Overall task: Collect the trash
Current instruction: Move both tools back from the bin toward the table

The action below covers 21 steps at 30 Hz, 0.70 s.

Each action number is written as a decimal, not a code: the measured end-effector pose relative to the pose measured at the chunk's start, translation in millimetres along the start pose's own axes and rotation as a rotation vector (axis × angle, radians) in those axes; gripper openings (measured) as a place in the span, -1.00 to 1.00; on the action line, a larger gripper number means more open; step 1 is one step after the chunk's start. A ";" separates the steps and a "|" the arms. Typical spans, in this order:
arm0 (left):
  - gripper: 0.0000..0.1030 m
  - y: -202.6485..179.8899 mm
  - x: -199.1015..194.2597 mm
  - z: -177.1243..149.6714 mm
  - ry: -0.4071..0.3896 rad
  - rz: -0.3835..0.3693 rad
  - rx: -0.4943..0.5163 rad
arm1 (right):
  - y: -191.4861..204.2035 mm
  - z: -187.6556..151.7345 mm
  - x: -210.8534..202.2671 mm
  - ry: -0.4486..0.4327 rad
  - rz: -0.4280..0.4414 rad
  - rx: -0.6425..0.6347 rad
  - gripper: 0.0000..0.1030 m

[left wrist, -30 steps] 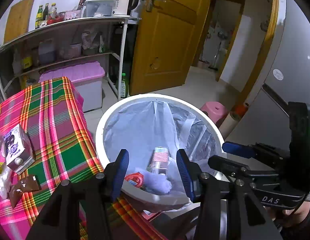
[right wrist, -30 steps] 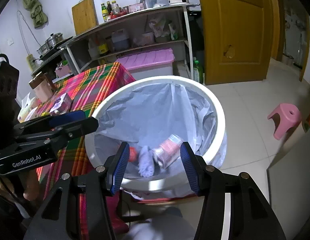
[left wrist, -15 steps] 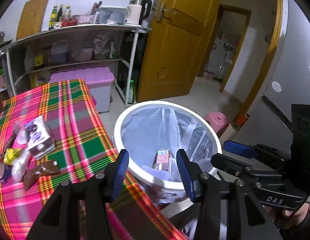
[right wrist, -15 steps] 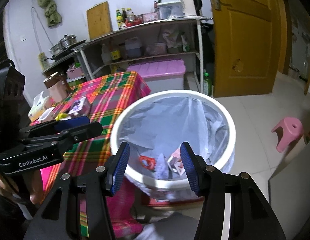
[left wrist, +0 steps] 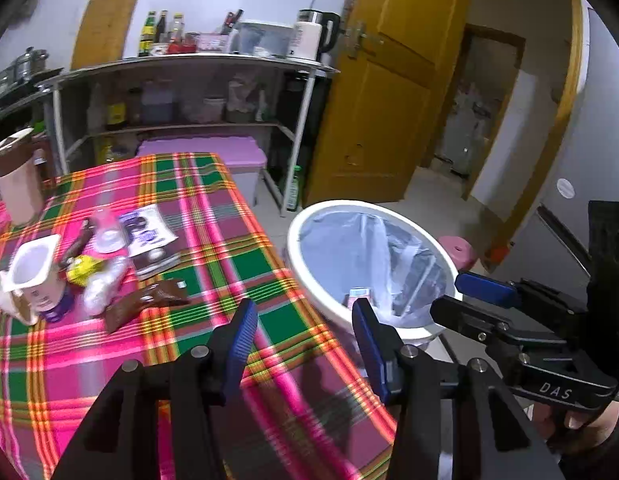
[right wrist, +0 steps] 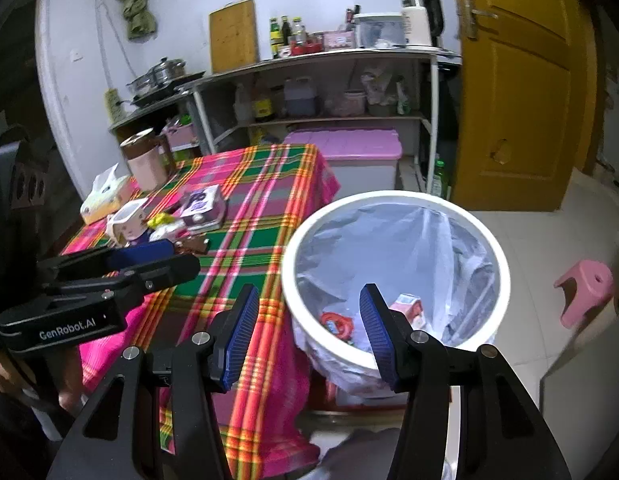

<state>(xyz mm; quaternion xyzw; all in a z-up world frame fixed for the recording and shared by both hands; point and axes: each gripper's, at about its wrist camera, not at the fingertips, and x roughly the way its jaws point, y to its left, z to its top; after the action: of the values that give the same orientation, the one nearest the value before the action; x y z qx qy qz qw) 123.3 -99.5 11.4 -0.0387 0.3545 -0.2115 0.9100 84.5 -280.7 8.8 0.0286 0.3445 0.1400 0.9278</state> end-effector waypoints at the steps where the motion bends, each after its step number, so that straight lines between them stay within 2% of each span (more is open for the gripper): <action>1: -0.04 3.5 -2.8 -1.4 -0.003 0.010 -0.006 | 3.1 -0.1 1.1 0.004 0.002 -0.006 0.04; 9: -0.05 33.7 -21.8 -16.0 -0.023 0.093 -0.063 | 25.9 -2.7 13.2 0.015 0.082 -0.034 0.04; 21: -0.05 81.7 -39.9 -32.0 -0.033 0.182 -0.152 | 60.3 3.3 41.5 0.077 0.170 -0.097 0.04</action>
<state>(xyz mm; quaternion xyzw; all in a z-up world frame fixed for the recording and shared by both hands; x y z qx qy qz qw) 105.0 -6.4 -5.4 -0.0787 0.3566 -0.1000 0.9256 102.1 -211.1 -5.9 0.0077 0.3693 0.2359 0.8988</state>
